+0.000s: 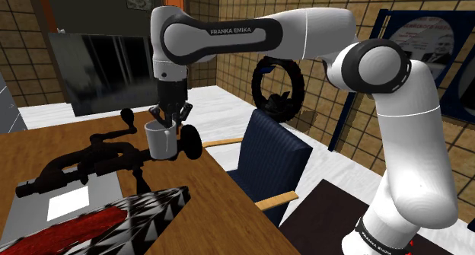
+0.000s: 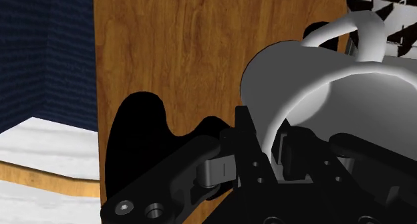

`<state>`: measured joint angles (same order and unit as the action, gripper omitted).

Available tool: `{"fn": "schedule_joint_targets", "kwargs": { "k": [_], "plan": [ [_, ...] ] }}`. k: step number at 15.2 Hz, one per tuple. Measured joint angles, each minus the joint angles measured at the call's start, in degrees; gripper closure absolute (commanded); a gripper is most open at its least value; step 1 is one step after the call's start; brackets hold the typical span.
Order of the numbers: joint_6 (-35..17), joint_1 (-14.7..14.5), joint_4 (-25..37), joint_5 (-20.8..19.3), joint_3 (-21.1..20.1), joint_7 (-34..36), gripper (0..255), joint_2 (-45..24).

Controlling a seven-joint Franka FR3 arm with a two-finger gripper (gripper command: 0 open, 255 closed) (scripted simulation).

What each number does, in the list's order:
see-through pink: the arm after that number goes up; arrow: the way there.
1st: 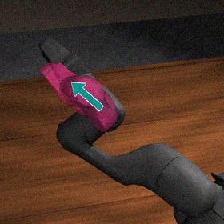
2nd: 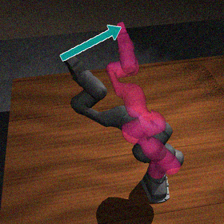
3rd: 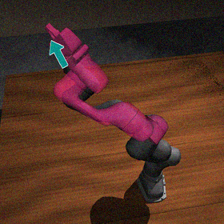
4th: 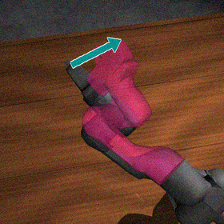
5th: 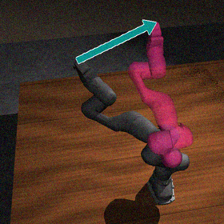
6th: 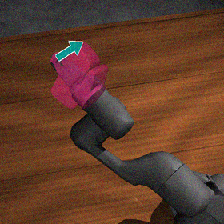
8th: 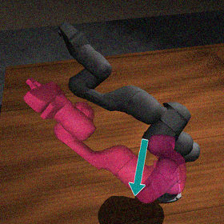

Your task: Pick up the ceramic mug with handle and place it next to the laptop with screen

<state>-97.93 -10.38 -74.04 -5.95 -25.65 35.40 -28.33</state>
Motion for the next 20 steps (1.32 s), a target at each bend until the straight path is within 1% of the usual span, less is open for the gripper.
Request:
{"fn": "schedule_joint_targets", "kwargs": {
  "k": [7,20],
  "plan": [
    [-5.4,0.6,-5.4,-0.1,0.2,-0.1,255,0.0],
    [-14.2,0.7,-12.2,-1.0,0.8,0.0,255,-2.3]
  ]
}}
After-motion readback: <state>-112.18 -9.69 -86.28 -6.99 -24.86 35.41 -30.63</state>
